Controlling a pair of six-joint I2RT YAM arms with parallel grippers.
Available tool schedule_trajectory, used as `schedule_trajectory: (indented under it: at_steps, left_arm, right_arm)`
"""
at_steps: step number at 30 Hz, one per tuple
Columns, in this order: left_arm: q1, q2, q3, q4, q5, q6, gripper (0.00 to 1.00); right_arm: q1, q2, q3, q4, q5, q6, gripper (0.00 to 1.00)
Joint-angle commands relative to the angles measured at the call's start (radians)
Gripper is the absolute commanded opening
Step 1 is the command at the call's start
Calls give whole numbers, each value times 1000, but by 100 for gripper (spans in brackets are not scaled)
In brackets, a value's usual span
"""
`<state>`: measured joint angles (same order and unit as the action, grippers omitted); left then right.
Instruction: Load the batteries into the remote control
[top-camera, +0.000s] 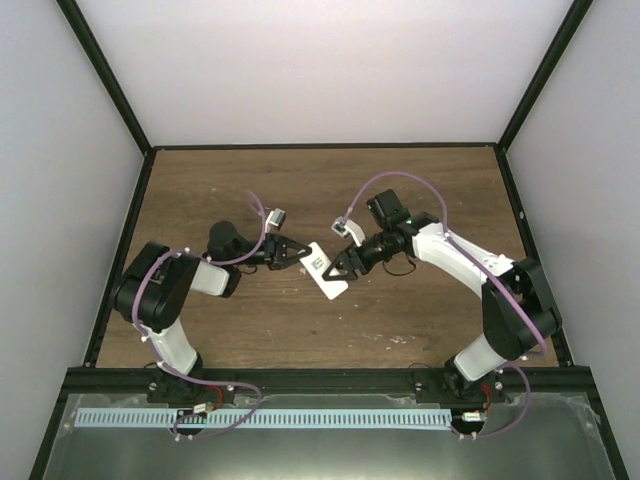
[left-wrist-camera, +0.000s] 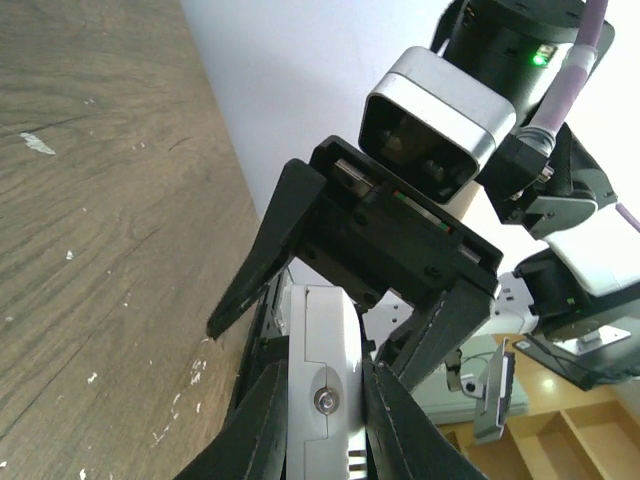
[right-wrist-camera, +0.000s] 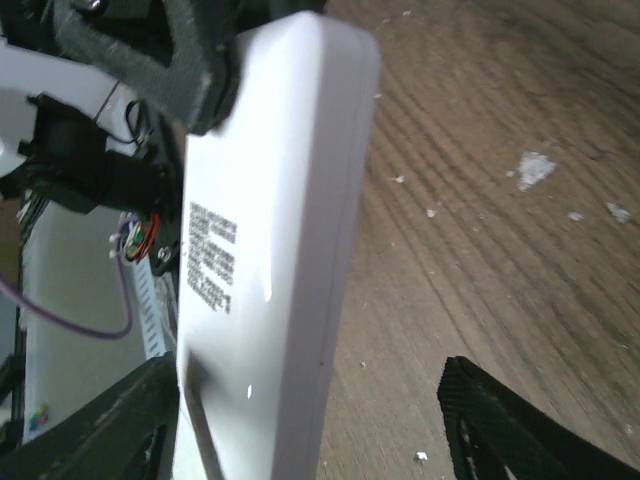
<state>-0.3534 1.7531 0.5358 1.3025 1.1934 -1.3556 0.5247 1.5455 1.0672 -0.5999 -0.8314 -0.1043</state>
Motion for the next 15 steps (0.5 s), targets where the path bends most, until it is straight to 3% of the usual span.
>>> schedule_trajectory:
  at_steps: [1,15]
  left_arm:
    - [-11,-37,27,3,40,49,0]
    - [-21,-98,70,-237,45,220,0]
  right_arm:
    - [-5,10,49,-54,-122,-42,61]
    - [5,53,69,-98,-240,-86,30]
